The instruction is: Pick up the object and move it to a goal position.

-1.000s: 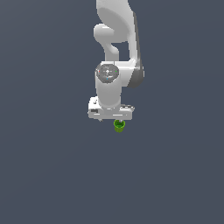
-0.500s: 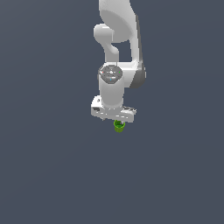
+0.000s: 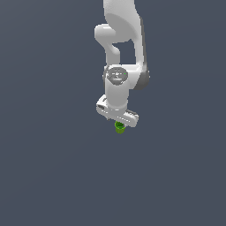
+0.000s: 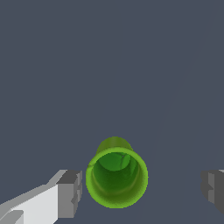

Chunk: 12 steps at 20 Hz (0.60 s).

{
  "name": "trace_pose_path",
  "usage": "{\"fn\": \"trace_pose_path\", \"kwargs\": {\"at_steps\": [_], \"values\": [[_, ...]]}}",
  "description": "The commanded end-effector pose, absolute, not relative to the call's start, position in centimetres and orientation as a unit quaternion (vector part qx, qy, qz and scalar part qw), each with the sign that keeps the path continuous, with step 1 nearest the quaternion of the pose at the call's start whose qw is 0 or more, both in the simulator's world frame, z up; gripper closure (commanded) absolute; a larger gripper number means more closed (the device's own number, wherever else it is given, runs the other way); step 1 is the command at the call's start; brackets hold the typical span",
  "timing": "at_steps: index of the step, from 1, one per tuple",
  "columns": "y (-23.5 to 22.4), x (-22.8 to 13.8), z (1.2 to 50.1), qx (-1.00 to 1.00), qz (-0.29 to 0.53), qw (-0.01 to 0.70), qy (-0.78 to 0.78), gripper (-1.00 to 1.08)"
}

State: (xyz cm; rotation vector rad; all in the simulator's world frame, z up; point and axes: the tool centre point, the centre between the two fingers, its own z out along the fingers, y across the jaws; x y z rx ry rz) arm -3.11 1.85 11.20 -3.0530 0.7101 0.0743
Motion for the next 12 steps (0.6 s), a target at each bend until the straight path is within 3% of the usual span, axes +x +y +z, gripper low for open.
{"fn": "trace_pose_path", "kwargs": {"at_steps": [1,12], "values": [[2.2,-3.3,10.9,-0.966,0.021,0.002,0.258,-0.92],[3.5,-4.1,9.8,-0.923,0.008,0.000,0.385,-0.92]]}}
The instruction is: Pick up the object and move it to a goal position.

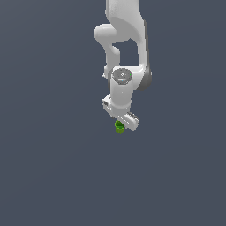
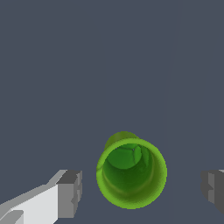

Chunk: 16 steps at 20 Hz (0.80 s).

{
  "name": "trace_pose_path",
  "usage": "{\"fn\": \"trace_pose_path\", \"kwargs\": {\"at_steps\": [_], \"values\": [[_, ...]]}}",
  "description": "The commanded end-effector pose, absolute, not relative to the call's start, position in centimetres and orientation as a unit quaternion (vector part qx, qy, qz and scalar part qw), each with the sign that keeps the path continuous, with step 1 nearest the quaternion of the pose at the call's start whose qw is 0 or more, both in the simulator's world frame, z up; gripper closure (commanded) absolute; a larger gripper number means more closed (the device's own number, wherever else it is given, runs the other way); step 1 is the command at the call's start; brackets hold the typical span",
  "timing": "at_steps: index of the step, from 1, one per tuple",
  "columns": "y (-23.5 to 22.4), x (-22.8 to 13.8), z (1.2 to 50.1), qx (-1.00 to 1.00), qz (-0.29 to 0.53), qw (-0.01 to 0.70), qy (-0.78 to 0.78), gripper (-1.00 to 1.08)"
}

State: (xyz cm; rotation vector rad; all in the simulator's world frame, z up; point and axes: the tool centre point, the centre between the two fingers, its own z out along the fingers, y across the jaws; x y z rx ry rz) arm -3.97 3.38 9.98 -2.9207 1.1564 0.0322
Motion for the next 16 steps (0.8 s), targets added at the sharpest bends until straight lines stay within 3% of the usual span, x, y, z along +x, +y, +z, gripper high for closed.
{"fn": "trace_pose_path", "kwargs": {"at_steps": [1,16], "values": [[3.62,-4.13,9.77,-0.919,0.007,0.000,0.394,-0.92],[4.25,-4.57,9.26,-0.888,0.000,0.000,0.459,-0.92]]}}
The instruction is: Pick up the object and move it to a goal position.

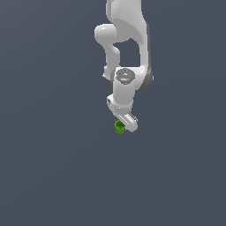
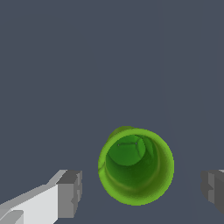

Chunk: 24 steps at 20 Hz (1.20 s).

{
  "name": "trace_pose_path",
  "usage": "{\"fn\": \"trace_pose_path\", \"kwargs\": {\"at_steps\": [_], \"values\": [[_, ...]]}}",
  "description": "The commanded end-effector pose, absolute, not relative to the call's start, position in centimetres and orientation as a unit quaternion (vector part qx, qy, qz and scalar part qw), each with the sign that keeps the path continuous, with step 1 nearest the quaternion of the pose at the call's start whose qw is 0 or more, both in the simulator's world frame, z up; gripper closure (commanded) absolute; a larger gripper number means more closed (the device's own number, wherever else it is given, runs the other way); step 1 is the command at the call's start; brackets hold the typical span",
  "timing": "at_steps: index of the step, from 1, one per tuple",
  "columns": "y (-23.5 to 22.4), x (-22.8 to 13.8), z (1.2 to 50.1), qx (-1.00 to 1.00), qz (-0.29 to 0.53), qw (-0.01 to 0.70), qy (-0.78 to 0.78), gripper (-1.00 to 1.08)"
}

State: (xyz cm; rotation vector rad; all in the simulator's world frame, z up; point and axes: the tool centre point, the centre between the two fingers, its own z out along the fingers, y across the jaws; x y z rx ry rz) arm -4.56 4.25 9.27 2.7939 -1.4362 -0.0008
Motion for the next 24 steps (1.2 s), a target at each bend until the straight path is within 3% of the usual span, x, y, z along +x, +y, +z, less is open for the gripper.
{"fn": "trace_pose_path", "kwargs": {"at_steps": [1,19,20,24], "values": [[4.2,-4.6,9.3,0.889,0.000,0.000,-0.457,-0.92],[4.2,-4.6,4.2,0.888,0.000,0.000,-0.459,-0.92],[4.2,-4.6,4.2,0.888,0.000,0.000,-0.459,1.08],[4.2,-4.6,4.2,0.888,0.000,0.000,-0.459,1.08]]}}
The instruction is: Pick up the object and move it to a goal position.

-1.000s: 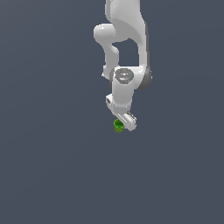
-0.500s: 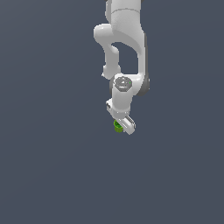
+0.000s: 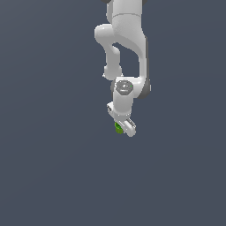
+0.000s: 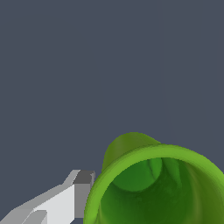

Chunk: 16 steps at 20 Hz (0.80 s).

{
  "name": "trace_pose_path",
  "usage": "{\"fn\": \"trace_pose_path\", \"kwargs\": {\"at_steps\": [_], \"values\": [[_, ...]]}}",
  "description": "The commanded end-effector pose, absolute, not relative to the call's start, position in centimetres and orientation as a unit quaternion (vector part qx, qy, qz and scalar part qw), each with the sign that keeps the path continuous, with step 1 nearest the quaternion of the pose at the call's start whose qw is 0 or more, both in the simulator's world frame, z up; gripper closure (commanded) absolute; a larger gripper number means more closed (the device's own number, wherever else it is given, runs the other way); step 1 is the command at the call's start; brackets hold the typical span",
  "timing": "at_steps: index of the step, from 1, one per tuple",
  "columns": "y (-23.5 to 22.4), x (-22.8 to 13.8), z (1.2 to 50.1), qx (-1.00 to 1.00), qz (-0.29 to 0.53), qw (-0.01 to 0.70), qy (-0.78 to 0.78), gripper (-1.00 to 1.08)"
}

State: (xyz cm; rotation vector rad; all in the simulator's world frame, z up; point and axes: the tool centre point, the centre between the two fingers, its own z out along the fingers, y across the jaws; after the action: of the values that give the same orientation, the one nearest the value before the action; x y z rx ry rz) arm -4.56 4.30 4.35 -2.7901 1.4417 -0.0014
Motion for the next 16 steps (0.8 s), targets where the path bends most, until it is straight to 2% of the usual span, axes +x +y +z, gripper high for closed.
{"fn": "trace_pose_path", "kwargs": {"at_steps": [1,9,16], "values": [[4.2,-4.6,4.2,-0.888,0.000,0.000,0.459,1.08],[4.0,-4.4,4.6,-0.888,0.000,0.001,0.459,1.08],[1.0,-3.3,6.9,-0.888,0.000,0.001,0.459,1.08]]}}
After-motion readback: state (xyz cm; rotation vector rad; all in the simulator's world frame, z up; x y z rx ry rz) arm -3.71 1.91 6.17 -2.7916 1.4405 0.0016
